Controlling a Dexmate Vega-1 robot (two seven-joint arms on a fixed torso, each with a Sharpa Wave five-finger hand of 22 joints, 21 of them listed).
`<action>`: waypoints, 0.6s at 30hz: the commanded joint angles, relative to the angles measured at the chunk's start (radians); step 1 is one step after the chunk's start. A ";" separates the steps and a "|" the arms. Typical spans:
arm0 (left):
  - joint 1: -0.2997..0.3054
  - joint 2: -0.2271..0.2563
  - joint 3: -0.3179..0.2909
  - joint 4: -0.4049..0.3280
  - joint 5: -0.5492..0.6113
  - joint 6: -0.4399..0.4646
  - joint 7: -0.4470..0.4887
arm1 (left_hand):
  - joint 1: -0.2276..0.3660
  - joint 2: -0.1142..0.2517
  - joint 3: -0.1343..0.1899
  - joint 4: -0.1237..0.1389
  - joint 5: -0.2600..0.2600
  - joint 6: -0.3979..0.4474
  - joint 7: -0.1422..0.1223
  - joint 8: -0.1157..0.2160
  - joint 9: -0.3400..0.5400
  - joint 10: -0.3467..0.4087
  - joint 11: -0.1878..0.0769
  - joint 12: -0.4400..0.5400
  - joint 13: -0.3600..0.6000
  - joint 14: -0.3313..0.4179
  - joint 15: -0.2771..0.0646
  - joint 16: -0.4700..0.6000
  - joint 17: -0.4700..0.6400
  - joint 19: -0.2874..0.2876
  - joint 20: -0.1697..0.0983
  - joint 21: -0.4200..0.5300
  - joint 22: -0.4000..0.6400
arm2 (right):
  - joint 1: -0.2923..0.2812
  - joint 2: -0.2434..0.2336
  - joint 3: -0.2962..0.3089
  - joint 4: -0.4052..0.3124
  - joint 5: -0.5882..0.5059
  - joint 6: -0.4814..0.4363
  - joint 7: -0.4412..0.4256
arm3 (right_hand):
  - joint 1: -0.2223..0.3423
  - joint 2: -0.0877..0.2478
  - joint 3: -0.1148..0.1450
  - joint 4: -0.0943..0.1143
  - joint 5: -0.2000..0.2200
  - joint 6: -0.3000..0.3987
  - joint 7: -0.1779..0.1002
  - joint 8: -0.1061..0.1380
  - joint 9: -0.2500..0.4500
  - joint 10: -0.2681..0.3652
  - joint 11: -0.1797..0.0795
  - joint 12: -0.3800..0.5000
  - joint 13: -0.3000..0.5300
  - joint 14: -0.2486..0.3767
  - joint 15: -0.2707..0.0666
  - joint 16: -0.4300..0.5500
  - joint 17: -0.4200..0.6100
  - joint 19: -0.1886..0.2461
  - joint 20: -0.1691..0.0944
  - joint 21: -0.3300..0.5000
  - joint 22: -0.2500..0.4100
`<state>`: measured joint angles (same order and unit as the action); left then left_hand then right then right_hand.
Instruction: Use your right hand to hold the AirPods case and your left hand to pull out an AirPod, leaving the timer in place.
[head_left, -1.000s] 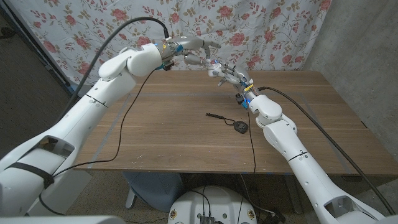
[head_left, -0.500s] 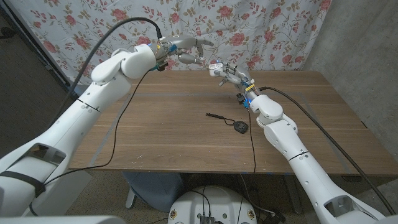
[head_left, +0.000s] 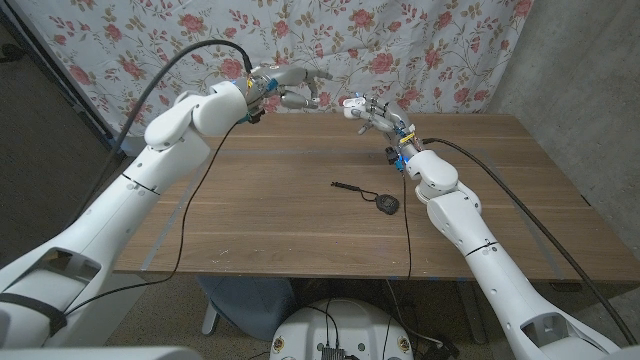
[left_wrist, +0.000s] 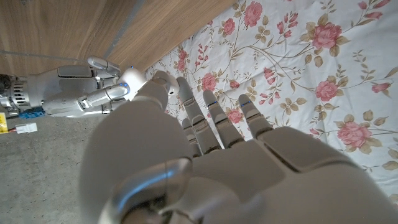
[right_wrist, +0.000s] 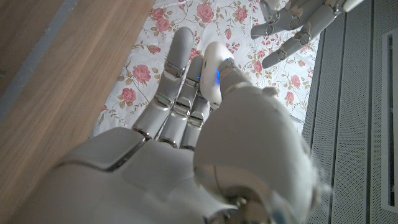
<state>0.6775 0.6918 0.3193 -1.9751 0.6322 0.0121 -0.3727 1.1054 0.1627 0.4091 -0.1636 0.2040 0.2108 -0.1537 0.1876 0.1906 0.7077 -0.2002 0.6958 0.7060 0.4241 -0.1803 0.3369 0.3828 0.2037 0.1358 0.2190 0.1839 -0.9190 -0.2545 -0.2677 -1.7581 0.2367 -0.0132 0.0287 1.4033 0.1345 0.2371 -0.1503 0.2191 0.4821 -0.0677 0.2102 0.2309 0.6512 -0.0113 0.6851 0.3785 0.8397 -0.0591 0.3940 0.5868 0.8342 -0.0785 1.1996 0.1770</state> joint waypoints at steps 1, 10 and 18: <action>0.050 -0.010 -0.017 -0.018 -0.004 0.054 0.008 | 0.008 0.003 0.006 0.001 0.008 0.005 0.000 0.001 0.002 0.023 -0.018 0.005 0.001 0.032 -0.033 0.002 0.006 0.005 -0.001 0.006 0.002 | 0.007 0.001 0.010 0.007 0.001 -0.005 -0.007 | 0.005 0.004 0.004 -0.002 0.008 0.009 0.001 -0.001 0.002 0.130 -0.123 0.003 0.006 0.056 -0.174 0.001 0.001 -0.177 -0.116 0.006 0.002; 0.062 -0.013 -0.017 -0.001 -0.007 0.084 -0.012 | 0.010 0.002 0.005 0.000 0.008 0.007 0.001 0.001 0.002 0.023 -0.018 0.007 -0.001 0.034 -0.034 0.002 0.008 0.005 -0.001 0.005 0.003 | 0.021 0.011 0.012 0.023 0.001 0.001 -0.014 | 0.006 0.004 0.005 -0.002 0.008 0.010 0.001 -0.001 0.003 0.130 -0.119 0.003 0.008 0.056 -0.174 0.000 0.002 -0.180 -0.116 0.009 0.002; 0.056 -0.011 -0.008 0.018 0.007 0.093 -0.023 | 0.012 0.002 0.006 0.000 0.008 0.011 0.002 0.002 0.002 0.023 -0.018 0.008 -0.003 0.035 -0.033 0.001 0.009 0.005 -0.001 0.005 0.003 | 0.023 0.013 0.016 0.026 -0.006 0.004 -0.027 | 0.006 0.004 0.005 -0.003 0.009 0.010 0.001 -0.001 0.003 0.133 -0.120 0.002 0.006 0.056 -0.175 0.000 0.003 -0.182 -0.116 0.012 0.001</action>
<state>0.7279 0.6814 0.3039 -1.9807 0.6256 0.0829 -0.3827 1.1070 0.1642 0.4090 -0.1637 0.2081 0.2108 -0.1536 0.1876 0.1906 0.7076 -0.2003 0.6995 0.7010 0.4257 -0.1787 0.3369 0.3876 0.2037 0.1358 0.2189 0.1839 -0.9015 -0.2471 -0.2576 -1.7398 0.2368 -0.0139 0.0176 1.4033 0.1345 0.2370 -0.1502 0.2233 0.4821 -0.0677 0.2102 0.2309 0.6512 -0.0113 0.6845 0.3785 0.8409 -0.0579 0.3929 0.5865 0.8343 -0.0785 1.2074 0.1771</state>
